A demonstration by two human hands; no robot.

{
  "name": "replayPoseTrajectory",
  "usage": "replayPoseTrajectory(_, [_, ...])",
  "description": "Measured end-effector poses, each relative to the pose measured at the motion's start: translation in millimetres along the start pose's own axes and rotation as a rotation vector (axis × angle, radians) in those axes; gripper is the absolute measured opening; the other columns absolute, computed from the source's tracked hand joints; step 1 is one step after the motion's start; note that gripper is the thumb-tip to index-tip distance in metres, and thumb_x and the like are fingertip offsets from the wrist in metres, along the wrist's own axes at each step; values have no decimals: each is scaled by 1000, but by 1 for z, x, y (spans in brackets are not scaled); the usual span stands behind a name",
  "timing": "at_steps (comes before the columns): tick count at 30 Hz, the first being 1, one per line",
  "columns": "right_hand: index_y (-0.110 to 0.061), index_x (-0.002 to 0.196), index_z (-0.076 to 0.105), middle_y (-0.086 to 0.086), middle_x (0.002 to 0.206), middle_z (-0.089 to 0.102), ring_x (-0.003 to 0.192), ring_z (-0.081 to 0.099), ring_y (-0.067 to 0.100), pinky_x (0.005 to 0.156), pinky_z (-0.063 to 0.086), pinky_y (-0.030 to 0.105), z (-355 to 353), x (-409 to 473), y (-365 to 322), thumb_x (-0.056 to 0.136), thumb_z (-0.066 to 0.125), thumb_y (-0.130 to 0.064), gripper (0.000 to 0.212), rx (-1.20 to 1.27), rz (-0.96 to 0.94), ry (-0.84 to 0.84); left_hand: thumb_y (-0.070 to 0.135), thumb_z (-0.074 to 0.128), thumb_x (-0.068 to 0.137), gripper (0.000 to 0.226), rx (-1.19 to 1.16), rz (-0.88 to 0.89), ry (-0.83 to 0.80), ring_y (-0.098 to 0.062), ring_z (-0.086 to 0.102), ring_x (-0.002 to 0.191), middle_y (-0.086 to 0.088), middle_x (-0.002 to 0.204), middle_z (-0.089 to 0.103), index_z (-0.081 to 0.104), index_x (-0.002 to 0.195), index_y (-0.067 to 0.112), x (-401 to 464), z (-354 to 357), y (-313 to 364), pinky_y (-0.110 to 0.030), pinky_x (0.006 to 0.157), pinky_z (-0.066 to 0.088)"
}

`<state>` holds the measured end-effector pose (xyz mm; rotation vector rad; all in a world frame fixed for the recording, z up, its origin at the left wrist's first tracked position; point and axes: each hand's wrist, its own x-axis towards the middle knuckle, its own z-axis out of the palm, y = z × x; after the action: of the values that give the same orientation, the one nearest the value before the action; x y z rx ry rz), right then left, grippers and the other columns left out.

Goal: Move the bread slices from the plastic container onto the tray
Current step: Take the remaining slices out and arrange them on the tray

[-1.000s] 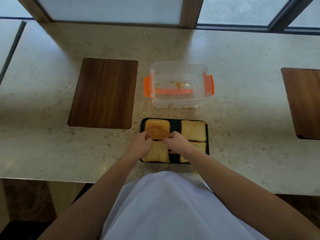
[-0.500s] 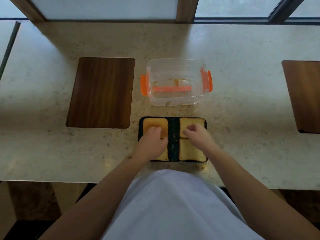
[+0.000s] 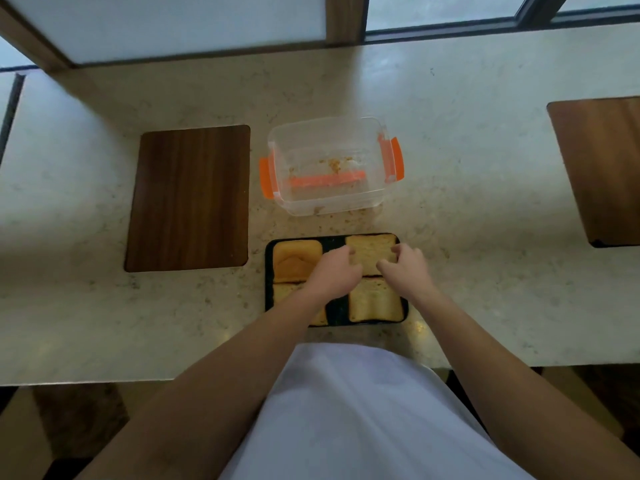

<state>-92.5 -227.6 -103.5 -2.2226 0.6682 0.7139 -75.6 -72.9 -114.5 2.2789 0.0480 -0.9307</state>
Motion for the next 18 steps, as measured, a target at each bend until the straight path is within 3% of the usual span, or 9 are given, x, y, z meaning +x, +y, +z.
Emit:
replayPoseTrajectory(8, [-11,140,49,15,145,45,132,45,32,108,44,52,1,-1,-1,89,61,-30,56,66,9,-60,31,50,92,43,-66,-33,33,2,55,69,14,98,53,56,134,27,0,-2,-2,-19,51,40])
replayPoseTrajectory(12, [-12,139,49,14,143,43,130,46,32,107,44,49,5,-2,-5,89,60,-30,54,50,-16,-84,30,50,94,41,-25,-15,46,1,53,76,2,116,59,57,134,23,-1,-5,-8,-20,55,39])
replayPoseTrajectory(15, [-13,137,50,13,142,43,129,46,32,106,44,47,8,-3,-9,89,60,-31,53,34,-30,-90,30,51,95,40,-15,-11,68,-2,57,76,2,110,61,57,133,21,-3,-7,-12,-22,56,41])
replayPoseTrajectory(18, [-13,139,49,13,143,45,129,47,30,104,46,47,5,-5,-9,89,61,-31,54,58,-29,-89,29,53,95,45,-29,-6,82,-8,55,88,-4,126,60,50,138,16,-4,-10,-13,-25,67,44])
